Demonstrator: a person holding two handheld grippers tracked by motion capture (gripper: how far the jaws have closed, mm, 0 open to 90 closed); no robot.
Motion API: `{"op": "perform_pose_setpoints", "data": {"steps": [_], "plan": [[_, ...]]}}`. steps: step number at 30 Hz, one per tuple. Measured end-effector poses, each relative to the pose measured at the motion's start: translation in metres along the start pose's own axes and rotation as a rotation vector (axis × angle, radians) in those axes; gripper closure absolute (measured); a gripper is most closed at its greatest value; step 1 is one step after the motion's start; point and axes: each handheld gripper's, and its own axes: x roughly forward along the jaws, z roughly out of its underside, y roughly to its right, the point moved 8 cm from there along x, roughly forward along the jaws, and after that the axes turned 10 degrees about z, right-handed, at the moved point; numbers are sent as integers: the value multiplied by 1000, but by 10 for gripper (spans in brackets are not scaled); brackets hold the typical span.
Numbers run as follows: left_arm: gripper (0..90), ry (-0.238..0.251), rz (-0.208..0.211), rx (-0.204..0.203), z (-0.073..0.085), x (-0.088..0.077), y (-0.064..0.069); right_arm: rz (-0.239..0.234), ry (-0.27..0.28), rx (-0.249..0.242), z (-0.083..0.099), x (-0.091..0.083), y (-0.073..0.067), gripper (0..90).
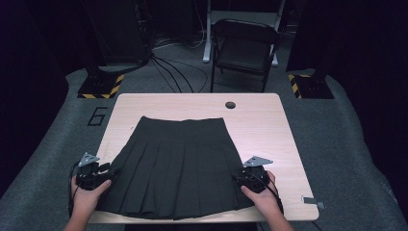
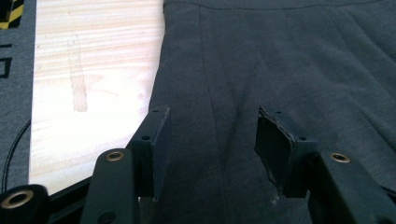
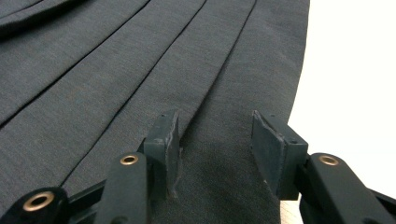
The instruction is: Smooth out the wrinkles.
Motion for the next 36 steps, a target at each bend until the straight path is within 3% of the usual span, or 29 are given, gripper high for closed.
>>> {"op": "perform_pose_setpoints", "data": {"steps": [3,8,18,28,32,36], "plan": [[469,3,19,-11,-5,2,3,-4,-1,5,0,0,-1,513],[492,5,5,31,-18,8,5,2,-8,-4,1,1,-1,511],[507,9,13,40,-48,25,4,-1,-1,-8,1,1,0,511],[525,7,-3,8,-61,43,-14,3,-5,-6,3,0,-1,509],[524,-7,-18,-26,-58,49,-25,1,-10,-16,3,1,-1,507],[524,-9,-33,-36,-57,56,-33,6,-17,-10,5,2,-1,504]]}}
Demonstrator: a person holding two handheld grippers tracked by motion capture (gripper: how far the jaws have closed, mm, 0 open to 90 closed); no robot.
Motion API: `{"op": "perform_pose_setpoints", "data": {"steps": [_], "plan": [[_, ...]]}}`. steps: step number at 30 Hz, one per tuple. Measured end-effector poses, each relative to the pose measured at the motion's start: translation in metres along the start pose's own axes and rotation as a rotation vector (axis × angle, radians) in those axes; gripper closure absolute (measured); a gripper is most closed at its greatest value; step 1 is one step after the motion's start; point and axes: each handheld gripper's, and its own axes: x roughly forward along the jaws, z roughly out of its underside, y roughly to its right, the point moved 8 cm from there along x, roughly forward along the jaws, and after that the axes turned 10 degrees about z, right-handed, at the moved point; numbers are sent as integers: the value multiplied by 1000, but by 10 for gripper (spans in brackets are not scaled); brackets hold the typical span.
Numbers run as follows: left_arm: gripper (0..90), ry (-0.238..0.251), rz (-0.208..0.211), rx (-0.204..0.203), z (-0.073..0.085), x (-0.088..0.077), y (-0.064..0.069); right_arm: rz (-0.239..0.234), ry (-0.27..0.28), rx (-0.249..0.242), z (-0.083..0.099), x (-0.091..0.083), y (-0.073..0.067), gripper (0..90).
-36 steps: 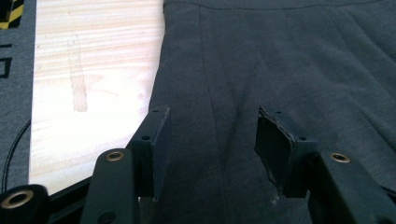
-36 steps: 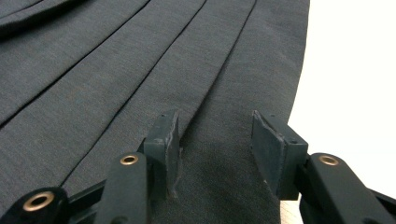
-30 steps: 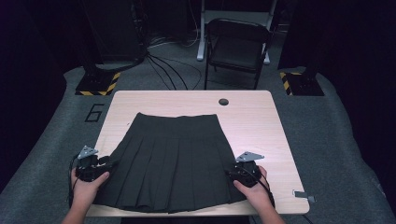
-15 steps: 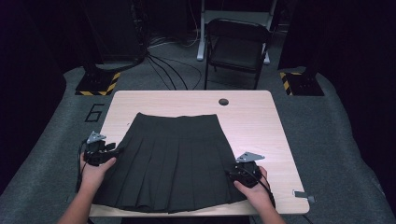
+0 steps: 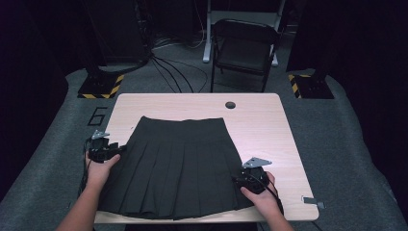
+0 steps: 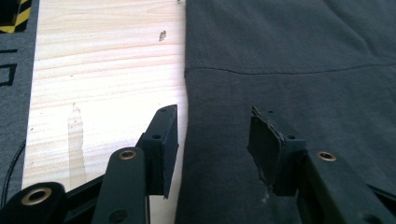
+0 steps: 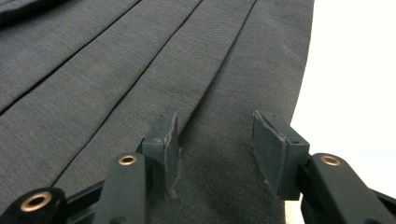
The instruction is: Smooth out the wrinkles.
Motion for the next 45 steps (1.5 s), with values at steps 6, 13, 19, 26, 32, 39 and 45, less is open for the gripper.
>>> {"op": "perform_pose_setpoints", "data": {"steps": [6,13,19,26,32,39,45], "plan": [[520,-23,7,1,5,10,-4,3,-1,-7,1,1,1,501],[502,-39,13,14,7,18,-4,1,-3,-8,1,2,1,498],[501,-70,1,21,12,27,-4,0,-3,-9,1,2,1,498],[522,-84,16,9,15,31,-4,0,0,-12,1,2,1,496],[570,-87,20,14,15,30,-3,-1,-2,-8,1,1,0,495],[609,-60,32,-4,12,28,-2,-1,-2,-10,1,2,1,495],[736,-50,21,5,12,26,1,2,1,-11,1,3,1,493]]}}
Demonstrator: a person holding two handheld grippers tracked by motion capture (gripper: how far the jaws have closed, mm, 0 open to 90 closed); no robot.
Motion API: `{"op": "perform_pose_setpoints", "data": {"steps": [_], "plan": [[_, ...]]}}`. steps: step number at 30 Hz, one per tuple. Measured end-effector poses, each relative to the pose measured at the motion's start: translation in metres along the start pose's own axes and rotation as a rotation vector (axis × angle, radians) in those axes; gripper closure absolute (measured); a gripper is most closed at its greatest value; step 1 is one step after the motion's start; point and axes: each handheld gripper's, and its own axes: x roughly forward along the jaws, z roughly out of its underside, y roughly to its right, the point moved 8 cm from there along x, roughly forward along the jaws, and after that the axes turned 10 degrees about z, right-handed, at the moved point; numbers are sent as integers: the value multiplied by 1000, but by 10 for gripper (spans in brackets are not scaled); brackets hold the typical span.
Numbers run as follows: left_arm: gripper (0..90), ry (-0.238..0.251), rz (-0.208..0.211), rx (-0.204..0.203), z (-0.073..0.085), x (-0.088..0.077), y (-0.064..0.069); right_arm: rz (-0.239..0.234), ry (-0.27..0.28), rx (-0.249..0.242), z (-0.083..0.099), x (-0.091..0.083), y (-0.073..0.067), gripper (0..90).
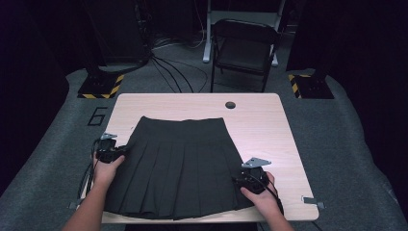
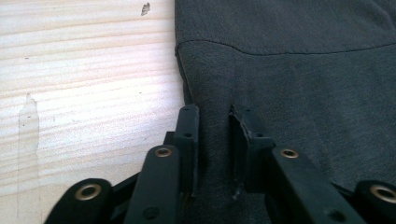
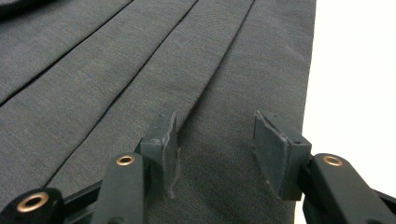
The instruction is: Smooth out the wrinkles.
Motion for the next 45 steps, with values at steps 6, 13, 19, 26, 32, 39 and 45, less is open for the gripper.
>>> {"op": "perform_pose_setpoints", "data": {"steps": [6,13,19,26,32,39,45], "plan": [[812,0,-7,20,-1,-2,4,0,-1,0,0,0,0,492],[833,30,-6,28,-6,-6,14,-1,-3,0,0,0,1,491],[838,41,20,60,-11,-14,27,-2,-13,10,0,1,-2,491],[841,63,54,101,-17,-21,46,-6,-23,-4,2,3,-2,491],[842,71,97,137,-24,-25,69,-5,-28,-10,3,6,-4,491],[843,44,132,182,-31,-24,98,-9,-33,-32,4,7,-4,491],[842,37,181,224,-36,-19,131,-5,-35,2,4,7,-6,491]]}}
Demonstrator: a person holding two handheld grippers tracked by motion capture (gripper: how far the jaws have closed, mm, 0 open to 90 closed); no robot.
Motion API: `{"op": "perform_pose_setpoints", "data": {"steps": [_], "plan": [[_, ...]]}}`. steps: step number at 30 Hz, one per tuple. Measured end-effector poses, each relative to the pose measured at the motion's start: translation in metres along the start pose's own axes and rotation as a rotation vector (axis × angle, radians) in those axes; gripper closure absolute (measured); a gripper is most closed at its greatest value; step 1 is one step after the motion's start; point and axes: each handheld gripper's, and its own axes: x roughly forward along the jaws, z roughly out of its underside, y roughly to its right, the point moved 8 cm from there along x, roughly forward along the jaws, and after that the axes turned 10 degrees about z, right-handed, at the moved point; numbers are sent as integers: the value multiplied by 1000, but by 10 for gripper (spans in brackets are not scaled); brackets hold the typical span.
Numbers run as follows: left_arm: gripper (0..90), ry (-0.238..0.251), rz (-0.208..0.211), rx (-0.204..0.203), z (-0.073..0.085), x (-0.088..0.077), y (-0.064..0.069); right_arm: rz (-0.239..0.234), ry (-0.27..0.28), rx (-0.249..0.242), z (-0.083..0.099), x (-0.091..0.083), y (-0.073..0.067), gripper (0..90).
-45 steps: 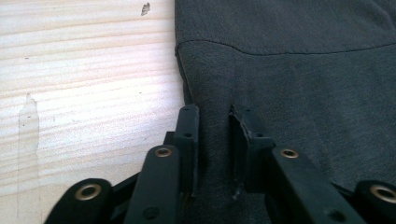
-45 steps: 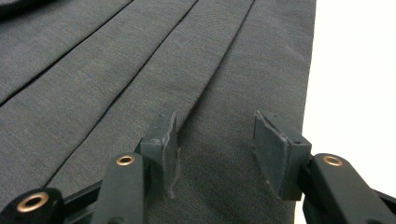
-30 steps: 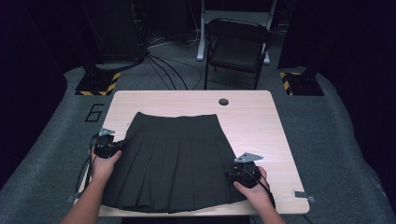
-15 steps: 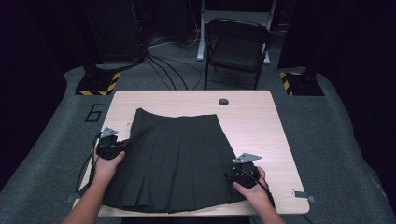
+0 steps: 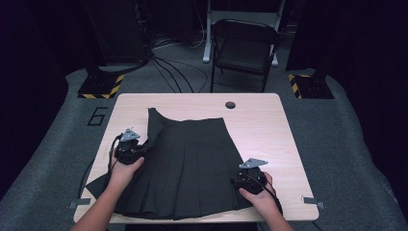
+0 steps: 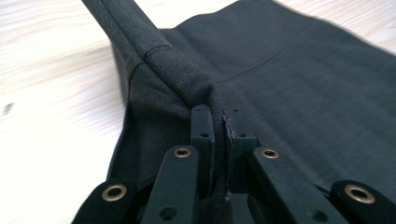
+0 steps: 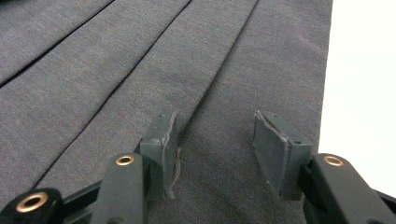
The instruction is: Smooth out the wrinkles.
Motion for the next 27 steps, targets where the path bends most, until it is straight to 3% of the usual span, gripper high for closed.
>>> {"op": "perform_pose_setpoints", "data": {"steps": [1,2,3,4,8,10,13,15,16,20,27], "plan": [[842,0,0,0,0,0,0,0,0,-2,0,0,0,491],[842,6,15,9,-2,5,9,-1,2,-7,0,0,1,491],[842,6,15,9,-2,5,9,-1,2,-7,0,0,1,491],[842,-3,38,30,-3,9,18,-2,3,-21,0,1,1,491],[842,0,72,45,-5,18,35,-4,3,-41,0,1,2,491],[842,-5,91,44,-5,23,43,-4,-3,-25,0,1,0,491],[842,-11,107,41,-4,31,49,-3,-13,-12,1,1,-1,492],[842,-34,115,48,0,41,54,-10,-10,-43,1,2,-1,491],[841,-39,112,47,1,45,56,-8,-17,-31,2,2,-3,491],[839,-119,108,87,13,68,64,-10,-19,-39,3,4,-3,492],[815,-143,124,69,26,79,66,-13,-14,-42,2,5,-3,492]]}}
